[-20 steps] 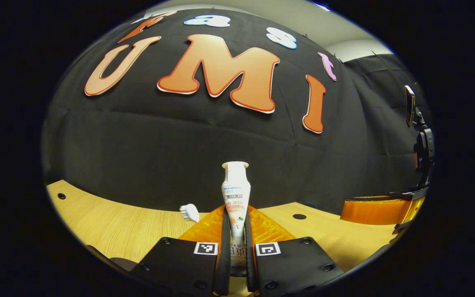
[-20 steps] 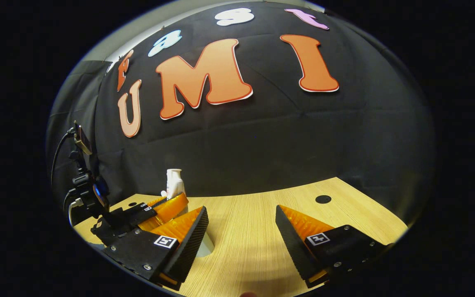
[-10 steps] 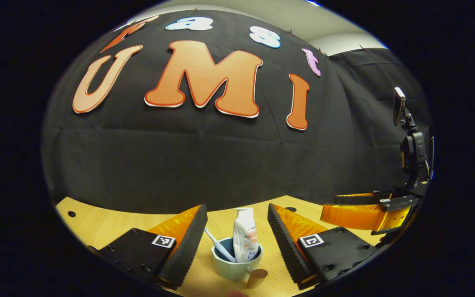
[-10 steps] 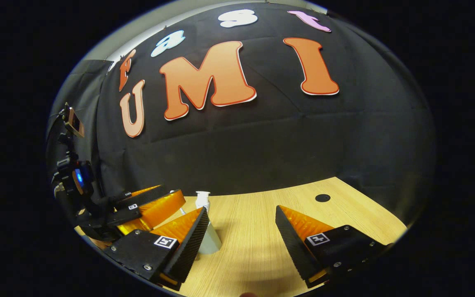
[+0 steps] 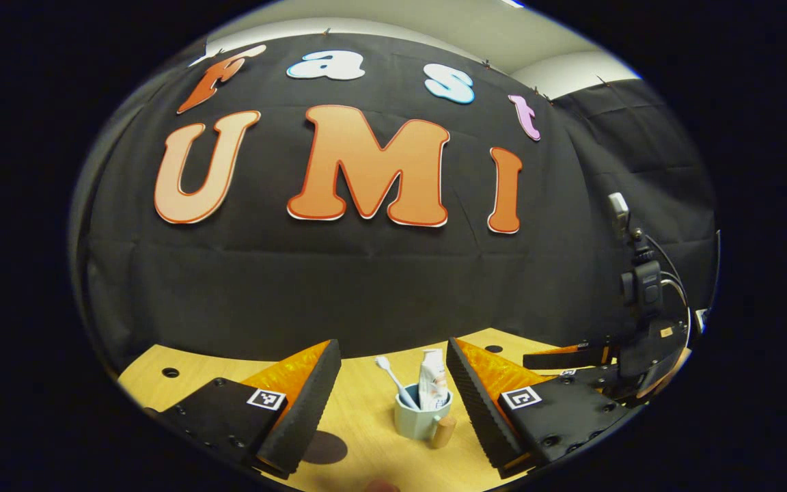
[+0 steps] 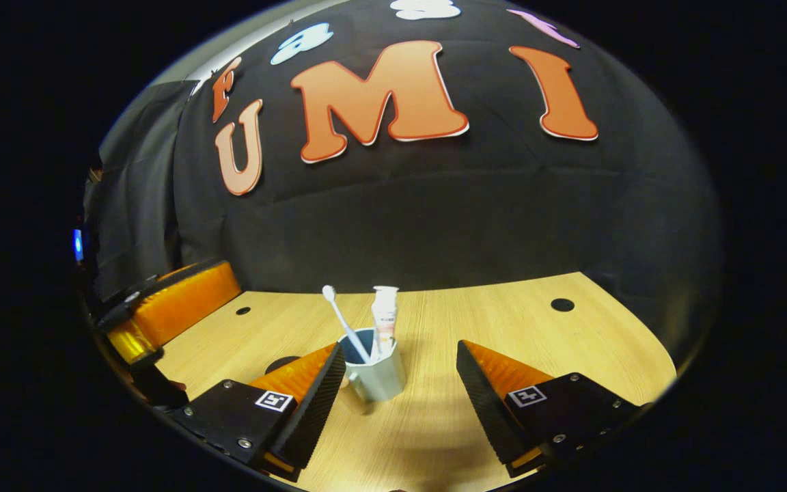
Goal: Put the toothbrush and toothpaste on the desktop into the cup, then pick up the cup and place it on the coaster on the desktop.
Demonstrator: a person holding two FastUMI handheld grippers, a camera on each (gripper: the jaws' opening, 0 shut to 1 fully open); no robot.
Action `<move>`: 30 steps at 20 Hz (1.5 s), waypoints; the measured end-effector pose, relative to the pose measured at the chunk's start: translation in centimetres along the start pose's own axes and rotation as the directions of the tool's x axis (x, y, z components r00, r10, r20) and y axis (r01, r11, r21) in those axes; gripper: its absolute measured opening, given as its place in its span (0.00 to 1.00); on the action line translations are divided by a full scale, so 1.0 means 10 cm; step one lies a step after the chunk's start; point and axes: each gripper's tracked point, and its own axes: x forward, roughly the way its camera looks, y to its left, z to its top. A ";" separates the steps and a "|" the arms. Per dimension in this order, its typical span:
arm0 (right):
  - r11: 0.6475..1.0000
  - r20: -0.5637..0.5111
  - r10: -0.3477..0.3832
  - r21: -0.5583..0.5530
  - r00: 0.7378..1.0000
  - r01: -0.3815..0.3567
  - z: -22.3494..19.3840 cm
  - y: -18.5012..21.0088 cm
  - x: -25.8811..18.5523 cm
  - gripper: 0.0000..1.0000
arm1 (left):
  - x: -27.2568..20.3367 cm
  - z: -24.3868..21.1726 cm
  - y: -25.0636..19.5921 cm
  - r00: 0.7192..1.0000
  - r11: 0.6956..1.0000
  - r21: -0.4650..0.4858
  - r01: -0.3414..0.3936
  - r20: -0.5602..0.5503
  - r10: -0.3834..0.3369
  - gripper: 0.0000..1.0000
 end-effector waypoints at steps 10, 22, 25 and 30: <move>0.995 -0.278 -0.051 -0.096 0.959 0.025 -0.48 0.42 0.38 0.94 | -0.92 -0.12 0.66 0.986 0.988 0.028 -0.152 -0.070 0.153 0.98; 0.980 -0.543 -0.184 -0.034 0.820 0.197 -0.80 0.33 0.70 0.60 | -1.32 -0.41 1.18 0.959 0.970 0.042 -0.240 -0.146 0.243 0.98; 0.973 -0.592 -0.208 -0.049 0.779 0.224 -0.85 0.33 0.68 0.53 | -1.35 -0.43 1.21 0.958 0.970 0.044 -0.241 -0.151 0.245 0.98; 0.971 -0.620 -0.214 -0.051 0.754 0.234 -0.85 0.28 0.67 0.27 | -1.34 -0.49 1.24 0.955 0.970 0.027 -0.240 -0.174 0.241 0.98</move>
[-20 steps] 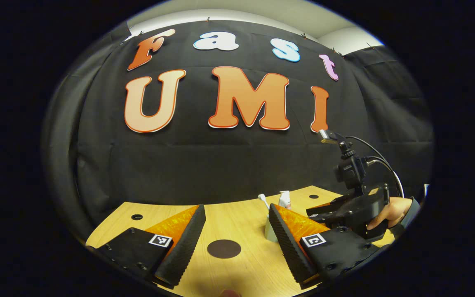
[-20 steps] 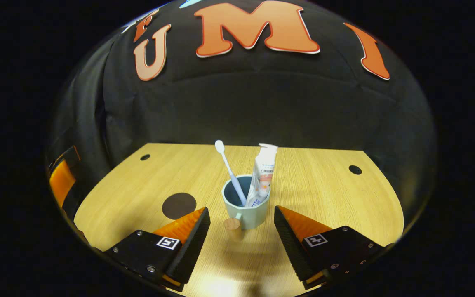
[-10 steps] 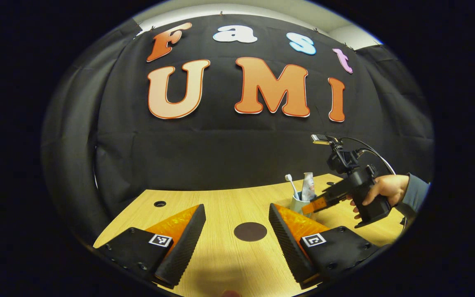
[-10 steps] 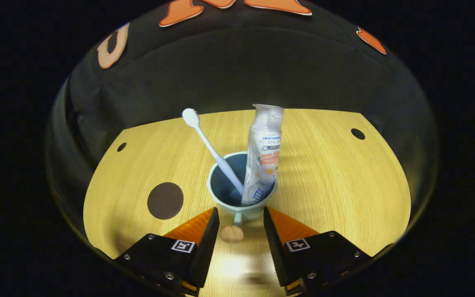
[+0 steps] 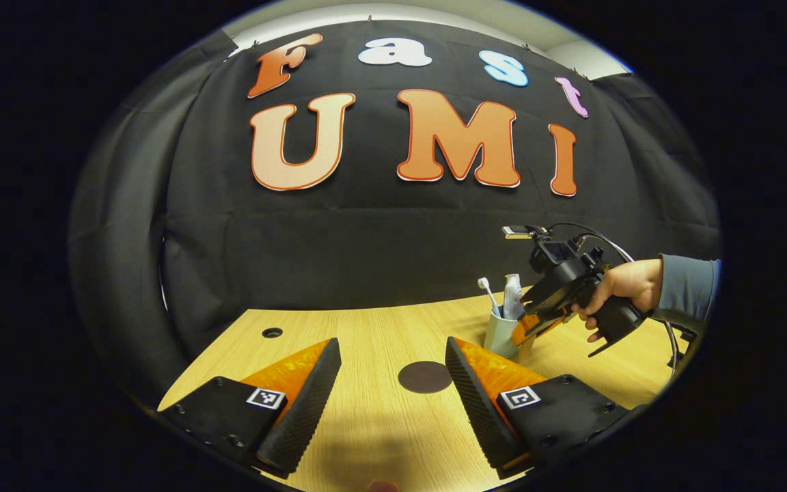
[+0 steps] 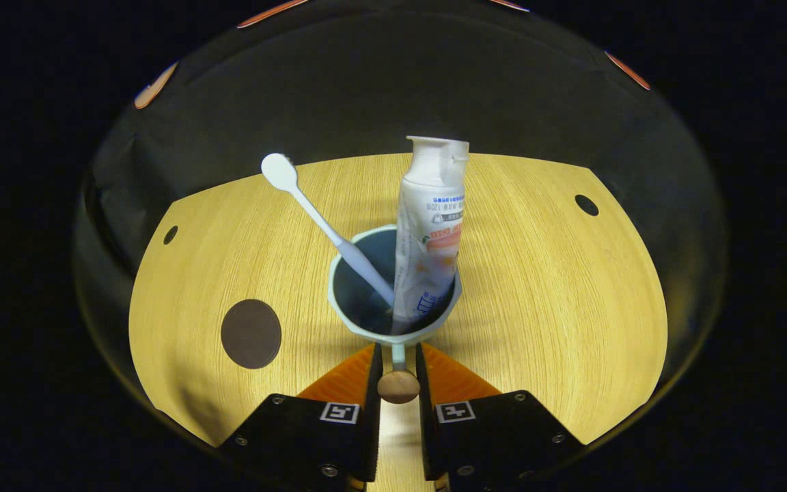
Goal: Put the toothbrush and toothpaste on the desktop into the cup, then pick up the cup and place it on the coaster on the desktop.
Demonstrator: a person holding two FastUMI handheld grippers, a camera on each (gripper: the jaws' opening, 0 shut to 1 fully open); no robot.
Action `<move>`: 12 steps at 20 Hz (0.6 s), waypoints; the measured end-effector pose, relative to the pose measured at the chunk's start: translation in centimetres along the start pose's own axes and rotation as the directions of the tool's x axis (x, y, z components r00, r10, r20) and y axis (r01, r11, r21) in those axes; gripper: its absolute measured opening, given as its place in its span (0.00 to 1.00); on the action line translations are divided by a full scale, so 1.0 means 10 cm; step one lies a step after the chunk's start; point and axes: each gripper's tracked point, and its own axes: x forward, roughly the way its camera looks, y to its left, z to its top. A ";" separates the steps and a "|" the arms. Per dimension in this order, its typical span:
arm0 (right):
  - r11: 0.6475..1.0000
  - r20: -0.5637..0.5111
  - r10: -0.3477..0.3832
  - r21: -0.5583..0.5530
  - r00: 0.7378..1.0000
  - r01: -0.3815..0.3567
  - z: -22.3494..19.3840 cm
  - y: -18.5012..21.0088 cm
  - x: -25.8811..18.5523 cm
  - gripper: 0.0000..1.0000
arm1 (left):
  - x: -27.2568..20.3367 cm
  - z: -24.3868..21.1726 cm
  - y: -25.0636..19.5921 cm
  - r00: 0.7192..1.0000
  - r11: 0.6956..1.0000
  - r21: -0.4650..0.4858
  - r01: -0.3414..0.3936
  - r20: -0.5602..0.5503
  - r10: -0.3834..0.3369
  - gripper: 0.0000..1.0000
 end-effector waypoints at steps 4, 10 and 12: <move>0.999 0.009 0.027 -0.045 1.000 -0.026 0.01 0.04 0.01 0.22 | -0.02 -0.04 0.00 1.000 1.000 -0.004 0.002 -0.014 -0.002 0.98; 0.994 0.032 0.061 -0.089 0.998 -0.058 0.06 0.08 0.02 0.16 | -0.03 -0.09 0.02 0.999 1.000 -0.013 -0.009 -0.032 0.008 0.98; 0.992 0.048 0.084 -0.097 0.995 -0.079 0.06 0.09 0.02 0.16 | -0.05 -0.09 0.05 0.999 1.000 -0.011 -0.016 -0.034 0.015 0.98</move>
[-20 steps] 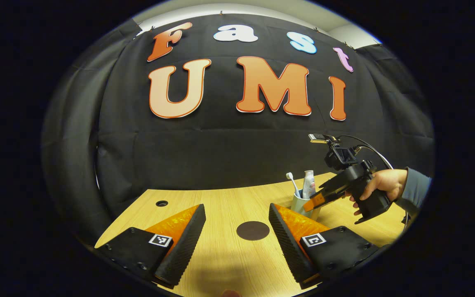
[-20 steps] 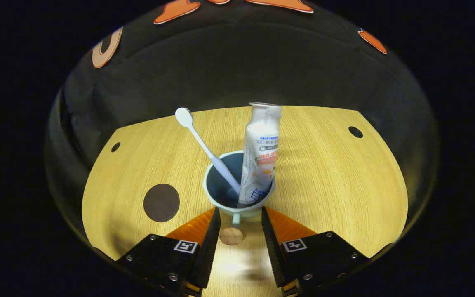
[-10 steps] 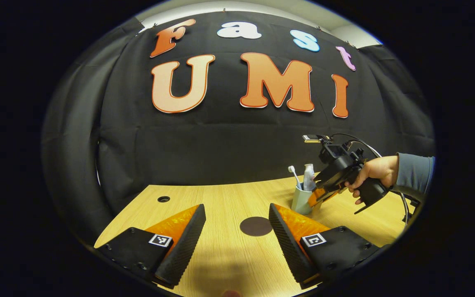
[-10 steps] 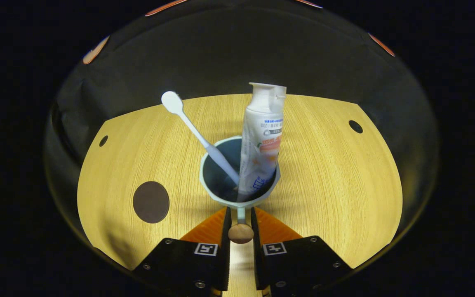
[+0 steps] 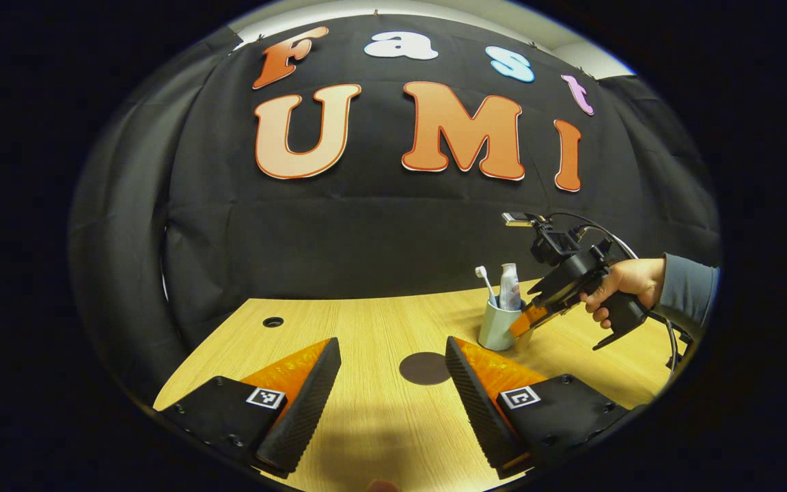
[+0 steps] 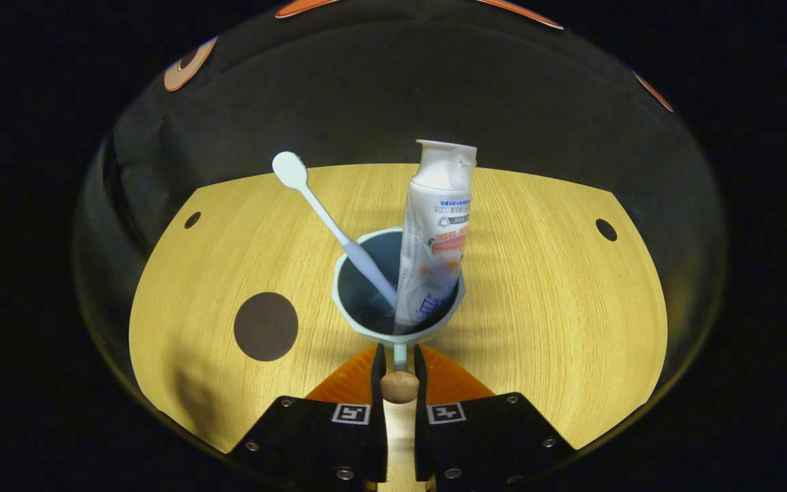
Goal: Put the toothbrush and toothpaste on the desktop into the cup, then pick up the cup and place it on the coaster on the desktop.
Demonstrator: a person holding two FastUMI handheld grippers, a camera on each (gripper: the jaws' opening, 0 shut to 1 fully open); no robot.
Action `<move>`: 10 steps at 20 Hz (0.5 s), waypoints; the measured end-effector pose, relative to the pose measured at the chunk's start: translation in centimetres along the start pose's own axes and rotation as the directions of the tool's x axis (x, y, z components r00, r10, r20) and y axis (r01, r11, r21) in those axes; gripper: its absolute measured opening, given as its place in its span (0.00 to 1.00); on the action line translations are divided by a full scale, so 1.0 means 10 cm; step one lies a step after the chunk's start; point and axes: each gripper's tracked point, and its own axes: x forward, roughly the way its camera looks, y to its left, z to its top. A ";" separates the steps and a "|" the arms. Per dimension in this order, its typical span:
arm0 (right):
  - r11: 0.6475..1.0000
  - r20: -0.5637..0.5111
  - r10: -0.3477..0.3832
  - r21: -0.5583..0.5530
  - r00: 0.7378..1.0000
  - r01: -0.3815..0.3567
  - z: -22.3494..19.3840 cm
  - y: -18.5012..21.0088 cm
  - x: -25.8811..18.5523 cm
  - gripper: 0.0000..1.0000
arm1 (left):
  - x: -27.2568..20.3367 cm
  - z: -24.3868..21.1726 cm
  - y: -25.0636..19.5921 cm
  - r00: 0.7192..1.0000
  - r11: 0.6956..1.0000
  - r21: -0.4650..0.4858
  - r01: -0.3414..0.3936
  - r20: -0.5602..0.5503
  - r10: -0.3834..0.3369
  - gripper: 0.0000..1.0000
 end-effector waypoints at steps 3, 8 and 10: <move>0.999 0.030 0.032 -0.039 0.999 -0.031 0.05 0.02 0.00 0.16 | -0.04 -0.01 0.04 1.000 1.000 0.008 -0.011 -0.001 0.011 0.98; 0.990 0.042 0.088 -0.116 0.995 -0.083 0.07 0.07 0.04 0.16 | -0.07 0.02 0.06 1.000 1.000 0.015 -0.015 0.005 0.015 0.98; 0.984 0.044 0.113 -0.146 0.993 -0.106 0.08 0.08 0.05 0.16 | -0.07 0.03 0.07 1.000 1.000 0.013 -0.022 0.007 0.022 0.99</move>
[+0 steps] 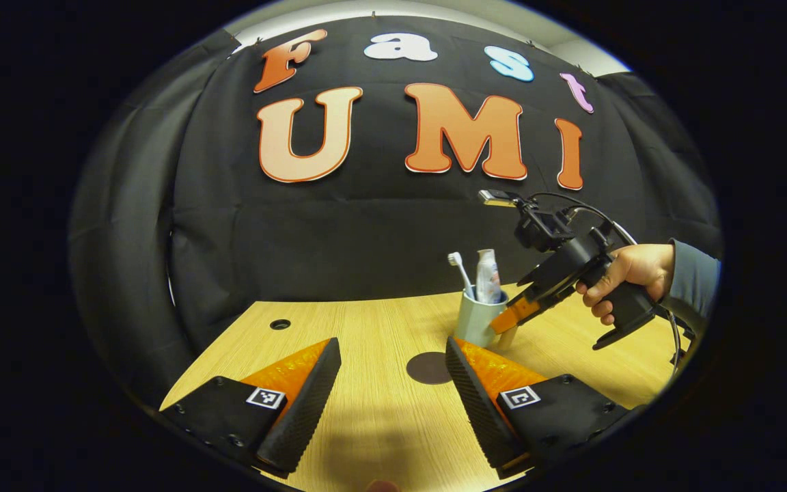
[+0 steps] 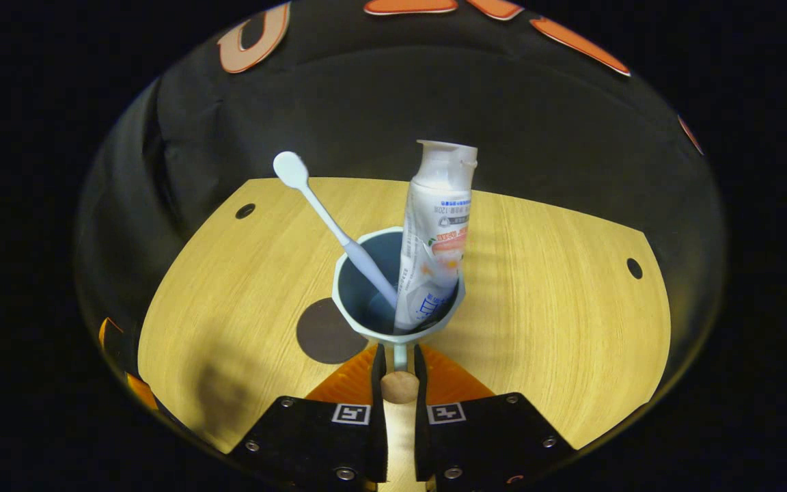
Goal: Put the toothbrush and toothpaste on the desktop into the cup, then pick up the cup and place it on the coaster on the desktop.
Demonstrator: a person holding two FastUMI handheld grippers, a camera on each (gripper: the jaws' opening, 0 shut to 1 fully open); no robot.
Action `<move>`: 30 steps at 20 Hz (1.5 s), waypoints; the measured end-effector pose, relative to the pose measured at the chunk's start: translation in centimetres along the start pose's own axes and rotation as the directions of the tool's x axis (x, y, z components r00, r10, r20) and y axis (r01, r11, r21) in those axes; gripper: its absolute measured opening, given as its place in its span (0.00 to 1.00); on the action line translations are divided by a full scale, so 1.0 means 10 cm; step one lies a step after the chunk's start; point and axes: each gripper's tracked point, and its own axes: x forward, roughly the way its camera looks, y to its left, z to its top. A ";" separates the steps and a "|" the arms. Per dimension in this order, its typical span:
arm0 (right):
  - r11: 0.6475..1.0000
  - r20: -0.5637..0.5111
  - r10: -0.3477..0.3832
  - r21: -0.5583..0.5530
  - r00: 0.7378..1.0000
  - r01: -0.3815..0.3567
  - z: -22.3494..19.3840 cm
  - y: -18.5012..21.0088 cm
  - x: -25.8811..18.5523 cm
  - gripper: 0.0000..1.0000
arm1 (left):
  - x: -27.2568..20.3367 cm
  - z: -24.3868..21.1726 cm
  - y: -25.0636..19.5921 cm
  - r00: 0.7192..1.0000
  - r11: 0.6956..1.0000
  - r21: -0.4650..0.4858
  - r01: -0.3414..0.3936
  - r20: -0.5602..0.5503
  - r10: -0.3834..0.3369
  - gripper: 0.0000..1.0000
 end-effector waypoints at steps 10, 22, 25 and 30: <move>0.992 -0.053 0.073 -0.100 0.996 -0.078 0.02 -0.03 0.01 0.16 | 0.00 0.00 0.07 1.000 1.000 0.002 -0.016 0.000 0.016 0.98; 0.979 0.105 0.080 -0.194 0.991 -0.058 0.27 -0.16 -0.41 0.63 | 0.02 0.04 -0.03 1.000 1.000 -0.019 -0.005 0.009 0.005 0.98; 0.977 0.201 0.067 -0.211 0.977 -0.023 0.32 -0.25 -0.59 0.76 | 0.05 0.01 -0.07 1.000 1.000 -0.031 -0.002 0.007 0.002 0.98; 0.986 0.396 0.046 -0.165 0.917 0.022 0.52 -0.39 -1.08 0.91 | 0.08 0.13 -0.16 0.999 1.000 -0.027 -0.002 0.035 0.003 0.98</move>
